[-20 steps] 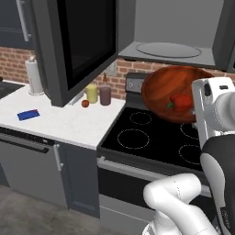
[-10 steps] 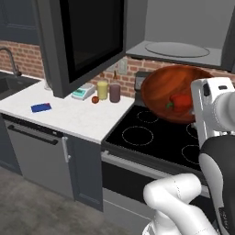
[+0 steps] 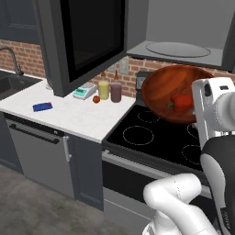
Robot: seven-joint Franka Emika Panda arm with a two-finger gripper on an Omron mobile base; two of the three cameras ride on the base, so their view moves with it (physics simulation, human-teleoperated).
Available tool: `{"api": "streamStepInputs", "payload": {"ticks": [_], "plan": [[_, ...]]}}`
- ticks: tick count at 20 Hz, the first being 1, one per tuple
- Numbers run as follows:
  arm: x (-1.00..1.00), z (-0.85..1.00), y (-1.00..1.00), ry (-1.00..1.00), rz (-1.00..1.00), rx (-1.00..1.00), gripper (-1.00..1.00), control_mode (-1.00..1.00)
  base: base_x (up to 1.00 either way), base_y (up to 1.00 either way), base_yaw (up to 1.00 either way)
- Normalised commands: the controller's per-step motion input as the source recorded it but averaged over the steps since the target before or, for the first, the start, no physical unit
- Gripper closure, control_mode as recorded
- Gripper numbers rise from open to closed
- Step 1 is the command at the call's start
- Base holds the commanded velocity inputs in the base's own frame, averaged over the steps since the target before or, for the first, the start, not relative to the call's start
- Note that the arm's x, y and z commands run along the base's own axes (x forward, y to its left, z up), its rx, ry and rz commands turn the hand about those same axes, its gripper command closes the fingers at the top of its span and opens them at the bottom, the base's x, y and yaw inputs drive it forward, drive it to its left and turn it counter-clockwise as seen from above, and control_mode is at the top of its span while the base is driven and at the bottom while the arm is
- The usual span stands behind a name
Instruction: Pick the bell pepper from the sink and place it in the bowl. Then pick the bowl and place it in the microwave. Then close the microwave door and press the start button.
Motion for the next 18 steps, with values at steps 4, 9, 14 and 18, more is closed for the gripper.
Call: {"api": "streamStepInputs", "payload": {"ticks": [4,9,14,18], "plan": [[0.00,0.24,0.00,0.00,-0.09,0.00,1.00,-1.00,0.00,0.00,-0.02],[0.14,0.28,-0.24,-0.07,-0.16,0.00,1.00,-1.00,0.00,0.00,0.00],[0.44,0.31,-0.21,0.00,-0.10,0.00,1.00,-1.00,0.00,0.00,0.00],[0.52,0.26,-0.21,-0.02,-0.05,0.00,1.00,-1.00,0.00,0.00,0.00]]}}
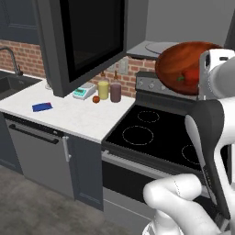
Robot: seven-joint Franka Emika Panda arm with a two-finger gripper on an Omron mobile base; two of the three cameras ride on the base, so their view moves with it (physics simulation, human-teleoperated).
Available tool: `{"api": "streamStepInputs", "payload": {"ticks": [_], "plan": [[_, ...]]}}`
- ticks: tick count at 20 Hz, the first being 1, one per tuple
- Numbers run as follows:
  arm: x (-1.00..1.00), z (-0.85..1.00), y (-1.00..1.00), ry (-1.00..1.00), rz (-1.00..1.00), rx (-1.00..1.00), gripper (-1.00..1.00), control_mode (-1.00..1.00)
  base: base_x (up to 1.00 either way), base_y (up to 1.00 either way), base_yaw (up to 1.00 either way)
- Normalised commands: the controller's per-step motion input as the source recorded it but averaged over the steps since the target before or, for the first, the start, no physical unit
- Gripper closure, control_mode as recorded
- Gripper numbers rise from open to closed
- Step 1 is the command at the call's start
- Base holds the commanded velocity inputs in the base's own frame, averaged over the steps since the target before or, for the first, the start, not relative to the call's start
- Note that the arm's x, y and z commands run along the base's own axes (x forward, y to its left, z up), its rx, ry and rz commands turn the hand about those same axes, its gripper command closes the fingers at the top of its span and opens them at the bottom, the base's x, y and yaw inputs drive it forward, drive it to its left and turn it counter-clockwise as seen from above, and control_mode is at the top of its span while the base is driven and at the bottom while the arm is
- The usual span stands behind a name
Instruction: Pick the bell pepper from the sink and place it in the bowl. Then pick the bowl and place it in the microwave. Then close the microwave door and press the start button.
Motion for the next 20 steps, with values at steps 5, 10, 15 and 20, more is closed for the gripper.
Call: {"api": "streamStepInputs", "payload": {"ticks": [5,10,15,20], "plan": [[0.60,0.22,-0.22,0.00,-0.02,0.00,1.00,-1.00,0.00,0.00,0.00],[0.58,0.18,-0.15,0.00,-0.01,0.00,1.00,-1.00,0.00,0.00,0.00],[0.59,0.24,-0.22,0.00,-0.04,0.00,1.00,-1.00,0.00,0.00,0.00],[0.63,0.21,-0.46,0.00,0.00,0.04,1.00,-1.00,0.00,0.00,0.00]]}}
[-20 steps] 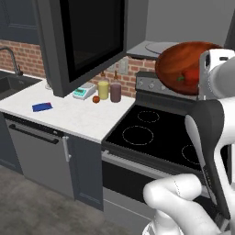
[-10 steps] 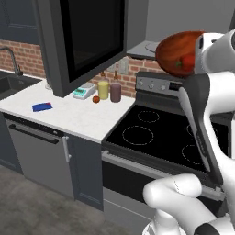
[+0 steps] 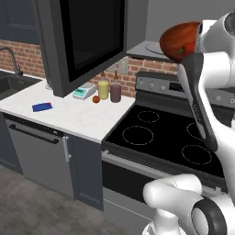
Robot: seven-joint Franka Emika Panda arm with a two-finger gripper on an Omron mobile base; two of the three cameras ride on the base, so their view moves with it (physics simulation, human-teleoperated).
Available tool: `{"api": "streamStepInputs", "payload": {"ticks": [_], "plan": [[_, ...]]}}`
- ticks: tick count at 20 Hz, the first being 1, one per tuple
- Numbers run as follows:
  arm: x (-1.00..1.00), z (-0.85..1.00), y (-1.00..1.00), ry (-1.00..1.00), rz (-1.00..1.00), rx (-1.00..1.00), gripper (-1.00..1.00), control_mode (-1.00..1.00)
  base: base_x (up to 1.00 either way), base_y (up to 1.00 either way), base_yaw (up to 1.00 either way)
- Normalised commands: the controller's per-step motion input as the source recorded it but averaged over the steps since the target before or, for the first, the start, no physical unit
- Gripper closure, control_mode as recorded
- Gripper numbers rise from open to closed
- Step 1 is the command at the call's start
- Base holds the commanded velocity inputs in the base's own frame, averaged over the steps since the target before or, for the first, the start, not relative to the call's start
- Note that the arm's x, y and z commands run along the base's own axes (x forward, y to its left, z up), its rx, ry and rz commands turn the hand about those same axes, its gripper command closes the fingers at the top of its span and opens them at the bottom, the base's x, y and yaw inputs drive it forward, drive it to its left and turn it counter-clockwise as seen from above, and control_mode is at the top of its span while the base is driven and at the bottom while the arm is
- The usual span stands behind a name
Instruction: Pick the bell pepper from the sink and place it in the bowl. Then pick the bowl and place it in the microwave. Then close the microwave door and press the start button.
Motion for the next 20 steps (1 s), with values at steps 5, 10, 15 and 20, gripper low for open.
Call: {"api": "streamStepInputs", "payload": {"ticks": [5,10,15,20], "plan": [[0.74,0.03,-0.31,0.02,0.00,0.01,1.00,-1.00,0.00,0.00,0.00],[0.69,0.00,-0.31,0.00,0.00,0.00,1.00,-1.00,0.00,0.00,0.00],[0.64,0.00,-0.28,0.00,0.00,0.00,1.00,-1.00,0.00,0.00,0.00],[0.70,-0.04,-0.17,0.01,0.00,0.00,1.00,-1.00,0.00,0.00,0.00]]}}
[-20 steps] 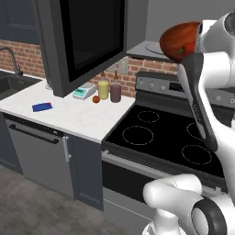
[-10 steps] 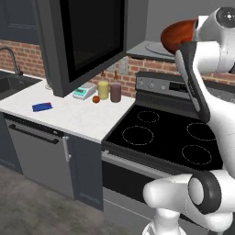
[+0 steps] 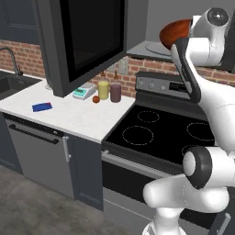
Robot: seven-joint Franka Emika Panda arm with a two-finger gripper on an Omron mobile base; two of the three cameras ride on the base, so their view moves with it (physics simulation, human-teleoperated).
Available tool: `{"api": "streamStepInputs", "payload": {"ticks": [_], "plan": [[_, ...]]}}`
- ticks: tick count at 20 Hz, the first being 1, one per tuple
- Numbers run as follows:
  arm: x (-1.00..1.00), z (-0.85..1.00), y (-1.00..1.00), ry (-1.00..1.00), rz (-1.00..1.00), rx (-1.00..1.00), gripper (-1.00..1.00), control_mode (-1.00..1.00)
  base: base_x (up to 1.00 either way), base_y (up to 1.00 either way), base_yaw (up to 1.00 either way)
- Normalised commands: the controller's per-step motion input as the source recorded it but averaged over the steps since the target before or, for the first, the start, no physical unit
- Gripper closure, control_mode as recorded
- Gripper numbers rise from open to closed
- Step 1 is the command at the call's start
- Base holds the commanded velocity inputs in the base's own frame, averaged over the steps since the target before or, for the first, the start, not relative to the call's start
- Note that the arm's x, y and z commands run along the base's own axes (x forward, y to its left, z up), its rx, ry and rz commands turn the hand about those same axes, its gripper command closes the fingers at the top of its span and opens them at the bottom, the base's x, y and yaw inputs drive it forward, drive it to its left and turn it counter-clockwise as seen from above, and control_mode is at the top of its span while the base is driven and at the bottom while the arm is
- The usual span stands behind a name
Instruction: Pick the bell pepper from the sink and place it in the bowl. Then pick the bowl and place it in the microwave. Then close the microwave door and press the start button.
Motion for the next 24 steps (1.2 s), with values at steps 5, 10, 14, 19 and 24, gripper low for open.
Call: {"api": "streamStepInputs", "payload": {"ticks": [5,10,14,19,24], "plan": [[0.72,-0.07,-0.05,0.01,0.00,0.00,1.00,-1.00,0.00,0.00,0.00],[0.62,-0.21,-0.05,0.07,0.00,0.00,1.00,-1.00,0.00,0.00,0.00],[0.36,-0.26,-0.17,0.02,0.00,0.00,1.00,-1.00,0.00,0.00,0.00],[0.44,-0.07,-0.19,0.00,0.00,0.00,1.00,-1.00,0.00,0.00,0.00],[0.58,0.00,-0.15,0.00,0.00,0.00,1.00,-1.00,0.00,0.00,0.00]]}}
